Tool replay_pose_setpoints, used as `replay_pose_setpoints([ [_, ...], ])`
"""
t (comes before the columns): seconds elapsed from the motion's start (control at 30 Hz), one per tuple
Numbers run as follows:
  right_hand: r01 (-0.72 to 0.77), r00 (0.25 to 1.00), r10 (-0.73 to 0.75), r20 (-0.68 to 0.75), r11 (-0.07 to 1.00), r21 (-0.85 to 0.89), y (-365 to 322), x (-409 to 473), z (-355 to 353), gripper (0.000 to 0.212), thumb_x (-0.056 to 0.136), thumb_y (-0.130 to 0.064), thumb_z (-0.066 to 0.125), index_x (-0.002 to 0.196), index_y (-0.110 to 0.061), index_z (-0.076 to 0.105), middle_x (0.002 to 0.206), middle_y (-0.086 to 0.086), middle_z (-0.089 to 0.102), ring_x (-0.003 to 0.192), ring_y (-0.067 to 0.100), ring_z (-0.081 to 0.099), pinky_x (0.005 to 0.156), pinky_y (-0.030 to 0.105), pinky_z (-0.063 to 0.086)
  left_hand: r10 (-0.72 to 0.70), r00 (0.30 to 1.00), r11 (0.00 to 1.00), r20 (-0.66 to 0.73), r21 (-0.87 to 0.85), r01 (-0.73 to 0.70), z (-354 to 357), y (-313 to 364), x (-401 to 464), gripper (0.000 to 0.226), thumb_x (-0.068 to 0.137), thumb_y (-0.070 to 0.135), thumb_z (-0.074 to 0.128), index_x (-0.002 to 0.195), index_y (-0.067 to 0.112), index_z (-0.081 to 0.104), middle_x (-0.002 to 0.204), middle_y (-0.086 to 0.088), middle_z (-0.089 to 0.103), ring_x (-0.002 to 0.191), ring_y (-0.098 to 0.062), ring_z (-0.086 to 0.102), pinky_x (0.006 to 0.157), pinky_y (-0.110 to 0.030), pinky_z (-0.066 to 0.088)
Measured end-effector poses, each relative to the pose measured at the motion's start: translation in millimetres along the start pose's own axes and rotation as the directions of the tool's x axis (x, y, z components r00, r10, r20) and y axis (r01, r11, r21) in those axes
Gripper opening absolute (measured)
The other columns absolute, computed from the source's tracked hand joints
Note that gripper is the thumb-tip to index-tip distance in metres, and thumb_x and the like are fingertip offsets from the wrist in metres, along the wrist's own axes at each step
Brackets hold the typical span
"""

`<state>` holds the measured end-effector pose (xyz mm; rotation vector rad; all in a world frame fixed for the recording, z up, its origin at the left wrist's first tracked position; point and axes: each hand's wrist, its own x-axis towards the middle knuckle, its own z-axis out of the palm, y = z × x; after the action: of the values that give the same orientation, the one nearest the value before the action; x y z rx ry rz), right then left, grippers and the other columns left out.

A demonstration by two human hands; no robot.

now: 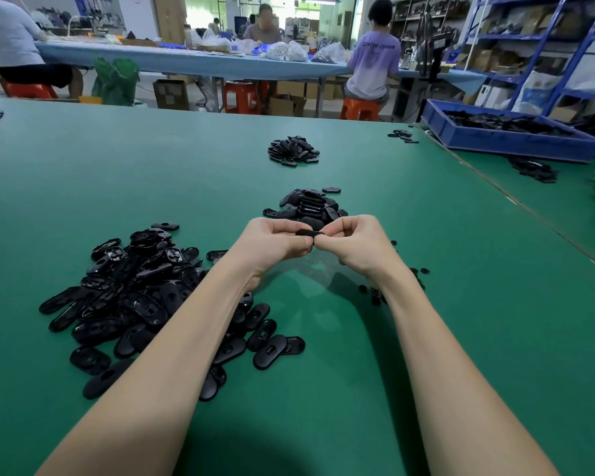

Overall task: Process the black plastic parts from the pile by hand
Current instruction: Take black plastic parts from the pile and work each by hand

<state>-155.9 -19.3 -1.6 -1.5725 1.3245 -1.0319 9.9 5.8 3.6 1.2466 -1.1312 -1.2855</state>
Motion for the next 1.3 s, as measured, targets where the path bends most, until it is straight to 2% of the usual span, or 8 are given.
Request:
replay_pose_setpoints([
  [0.17,-0.007,1.0,0.006,-0.023,0.999,-0.034,2.2,-3.1,4.7,0.023,0.059,-0.034,0.083,0.069,-0.019,0.069,0.05,-0.015,0.054,0.044,0.001,0.044,0.052,0.018,0.038,-0.001,0.999,0.999,-0.039,0.05,0.003,3.2,-4.0,-1.9,0.015,0.085,-0.008,0.072,0.089,0.006,0.072,0.078,-0.009,0.072,0.062,-0.009,0.068,0.067,-0.015,0.057],
  [0.3,0.037,0.999,-0.037,0.004,0.998,-0.048,2.2,-2.7,1.4,0.008,0.08,-0.02,0.082,0.083,-0.02,0.074,0.068,-0.005,0.068,0.056,0.003,0.054,0.06,0.022,0.044,0.015,0.997,0.999,-0.079,0.043,-0.011,1.5,-4.9,-1.0,0.015,0.085,-0.007,0.072,0.094,0.005,0.072,0.083,-0.011,0.074,0.069,-0.014,0.069,0.076,-0.021,0.06],
  [0.5,0.225,0.973,-0.231,0.006,0.94,-0.257,-4.5,0.7,-2.5,0.016,0.079,-0.022,0.081,0.084,-0.033,0.072,0.067,-0.012,0.069,0.05,-0.002,0.052,0.053,0.01,0.037,0.014,0.993,0.999,-0.121,-0.042,-0.019,-2.5,-1.0,4.6,0.022,0.087,-0.003,0.07,0.108,0.003,0.069,0.084,-0.014,0.073,0.073,-0.019,0.068,0.079,-0.024,0.06],
  [0.63,0.042,0.965,-0.114,-0.238,0.956,-0.289,4.8,9.3,-12.2,0.009,0.077,-0.033,0.08,0.081,-0.033,0.072,0.065,-0.019,0.07,0.063,-0.003,0.062,0.061,0.022,0.048,0.044,0.988,0.998,-0.151,0.047,-0.037,-9.6,1.7,9.0,0.013,0.089,0.005,0.071,0.101,0.009,0.07,0.079,-0.005,0.072,0.07,-0.015,0.067,0.073,-0.022,0.059],
  [0.77,-0.11,0.901,0.008,-0.433,0.971,-0.212,8.8,25.3,-17.4,0.01,0.077,-0.036,0.077,0.083,-0.031,0.073,0.072,-0.017,0.069,0.077,0.007,0.067,0.068,0.026,0.048,0.034,0.987,0.995,-0.156,0.099,-0.019,-19.1,5.4,9.2,0.005,0.09,0.01,0.07,0.094,0.014,0.071,0.093,-0.007,0.074,0.067,-0.01,0.067,0.067,-0.021,0.057],
  [0.93,-0.167,0.903,0.045,-0.427,0.953,-0.253,-2.2,51.2,-7.7,0.015,0.08,-0.036,0.076,0.092,-0.027,0.076,0.092,-0.008,0.075,0.09,0.015,0.067,0.073,0.024,0.044,0.026,0.993,0.987,-0.113,0.162,-0.008,-22.5,5.9,8.1,0.012,0.094,0.016,0.066,0.105,0.011,0.071,0.1,-0.005,0.077,0.073,-0.012,0.067,0.058,-0.016,0.053],
  [1.07,-0.177,0.923,0.022,-0.385,0.91,-0.374,-6.0,59.1,-6.6,0.014,0.083,-0.035,0.074,0.093,-0.028,0.078,0.096,-0.006,0.076,0.097,0.018,0.067,0.074,0.025,0.044,0.022,0.995,0.983,-0.092,0.182,-0.005,-25.7,7.4,7.9,0.007,0.096,0.018,0.065,0.099,0.016,0.071,0.094,0.001,0.077,0.071,-0.01,0.067,0.058,-0.016,0.051],
  [1.3,-0.141,0.954,0.023,-0.298,0.912,-0.384,-10.3,45.6,-11.6,0.013,0.083,-0.036,0.068,0.091,-0.031,0.077,0.093,-0.012,0.074,0.096,0.014,0.066,0.074,0.028,0.047,0.032,0.999,0.956,-0.033,0.293,-0.021,-33.8,15.4,5.0,0.012,0.098,0.022,0.062,0.098,0.016,0.072,0.095,0.002,0.078,0.07,-0.009,0.067,0.056,-0.014,0.05],
])
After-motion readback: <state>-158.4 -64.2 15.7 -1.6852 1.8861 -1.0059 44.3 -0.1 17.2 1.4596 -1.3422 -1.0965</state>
